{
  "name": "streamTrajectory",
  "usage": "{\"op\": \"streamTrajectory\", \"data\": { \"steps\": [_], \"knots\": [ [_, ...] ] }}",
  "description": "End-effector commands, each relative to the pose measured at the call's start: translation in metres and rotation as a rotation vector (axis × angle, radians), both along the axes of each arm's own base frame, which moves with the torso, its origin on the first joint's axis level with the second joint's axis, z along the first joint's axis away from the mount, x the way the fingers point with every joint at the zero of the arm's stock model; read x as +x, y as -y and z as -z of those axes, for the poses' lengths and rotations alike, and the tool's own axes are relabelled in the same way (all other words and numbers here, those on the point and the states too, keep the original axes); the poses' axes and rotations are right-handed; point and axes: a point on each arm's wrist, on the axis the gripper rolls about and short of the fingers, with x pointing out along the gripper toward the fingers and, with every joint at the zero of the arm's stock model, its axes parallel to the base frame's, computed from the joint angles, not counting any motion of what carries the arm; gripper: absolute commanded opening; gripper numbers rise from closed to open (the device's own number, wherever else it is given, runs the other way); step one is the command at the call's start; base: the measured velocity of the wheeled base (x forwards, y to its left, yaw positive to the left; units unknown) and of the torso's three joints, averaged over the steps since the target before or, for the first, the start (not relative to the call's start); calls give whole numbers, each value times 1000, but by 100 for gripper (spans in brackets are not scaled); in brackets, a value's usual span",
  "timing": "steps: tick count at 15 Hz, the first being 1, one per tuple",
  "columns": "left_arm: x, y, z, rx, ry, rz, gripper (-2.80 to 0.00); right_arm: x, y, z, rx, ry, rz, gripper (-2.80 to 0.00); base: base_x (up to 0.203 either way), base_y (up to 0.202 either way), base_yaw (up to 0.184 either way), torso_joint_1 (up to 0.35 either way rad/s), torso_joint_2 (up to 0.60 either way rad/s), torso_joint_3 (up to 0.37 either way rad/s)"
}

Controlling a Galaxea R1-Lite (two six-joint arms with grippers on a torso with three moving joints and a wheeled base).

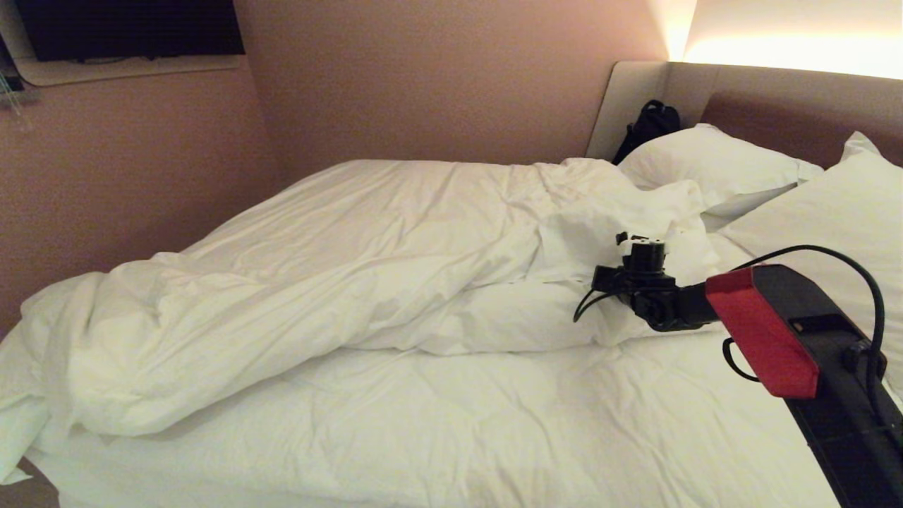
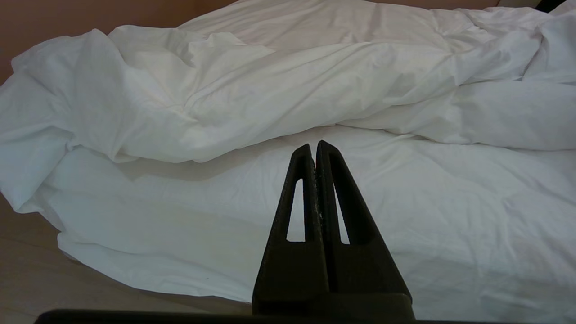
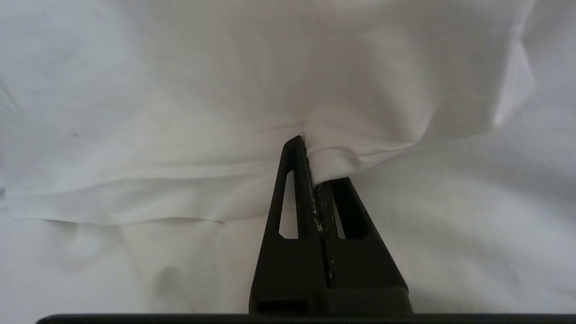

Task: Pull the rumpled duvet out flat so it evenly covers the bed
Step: Hold the folded corner of the quilt

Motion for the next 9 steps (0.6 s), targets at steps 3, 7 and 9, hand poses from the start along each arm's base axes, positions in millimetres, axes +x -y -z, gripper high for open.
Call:
{"op": "streamTrajectory", "data": {
  "steps": [3,7,9],
  "knots": [
    [0,0,0,-1,1,-1,-280,-6,1,-34,14,58,10,-280,0,0,0,0,0,0],
    [0,0,0,-1,1,-1,-280,-33,-6,-88,50,109,2,-280,0,0,0,0,0,0],
    [0,0,0,-1,0,-1,-280,-49,-12,-105,52,109,-16,-280,0,0,0,0,0,0]
  ]
}}
